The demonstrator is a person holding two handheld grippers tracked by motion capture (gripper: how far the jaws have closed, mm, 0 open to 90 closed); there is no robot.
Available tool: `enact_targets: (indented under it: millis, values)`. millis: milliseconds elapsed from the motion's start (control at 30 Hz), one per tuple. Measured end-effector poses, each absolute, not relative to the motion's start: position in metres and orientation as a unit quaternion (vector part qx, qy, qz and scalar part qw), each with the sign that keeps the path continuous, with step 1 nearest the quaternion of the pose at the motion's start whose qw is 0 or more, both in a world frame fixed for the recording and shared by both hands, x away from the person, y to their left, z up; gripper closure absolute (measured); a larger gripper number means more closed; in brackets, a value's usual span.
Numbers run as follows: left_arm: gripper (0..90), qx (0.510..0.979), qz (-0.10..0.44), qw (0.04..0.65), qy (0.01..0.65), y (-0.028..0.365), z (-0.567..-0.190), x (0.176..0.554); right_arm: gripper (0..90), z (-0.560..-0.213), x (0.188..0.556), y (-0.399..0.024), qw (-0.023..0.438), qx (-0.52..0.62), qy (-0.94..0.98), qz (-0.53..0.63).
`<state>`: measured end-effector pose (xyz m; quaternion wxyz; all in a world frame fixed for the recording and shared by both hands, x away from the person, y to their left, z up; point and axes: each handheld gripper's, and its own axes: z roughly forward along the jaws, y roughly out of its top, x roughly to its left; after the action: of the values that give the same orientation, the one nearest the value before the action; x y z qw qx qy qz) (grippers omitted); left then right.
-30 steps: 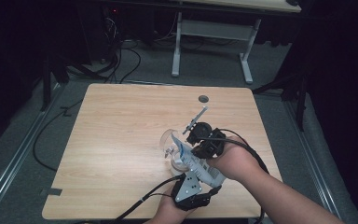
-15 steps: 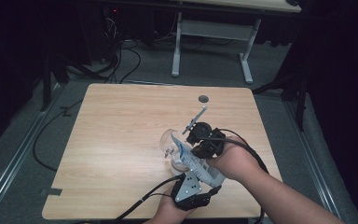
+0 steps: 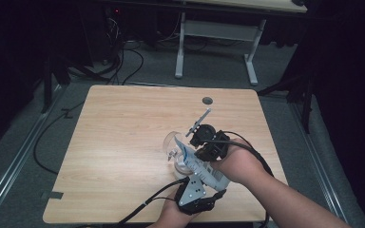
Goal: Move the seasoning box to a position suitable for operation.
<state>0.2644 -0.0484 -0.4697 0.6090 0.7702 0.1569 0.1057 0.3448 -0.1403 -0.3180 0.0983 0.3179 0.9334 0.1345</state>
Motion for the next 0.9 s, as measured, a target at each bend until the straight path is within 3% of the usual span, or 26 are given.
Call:
enact_targets:
  millis: [900]
  values:
    - [56.0, 0.769, 0.108, 0.611, 0.155, -0.0476, -0.4684, 0.2638, 89.8, -0.3161, 0.3436, -0.1406, 0.102, 0.316, 0.933, 0.137]
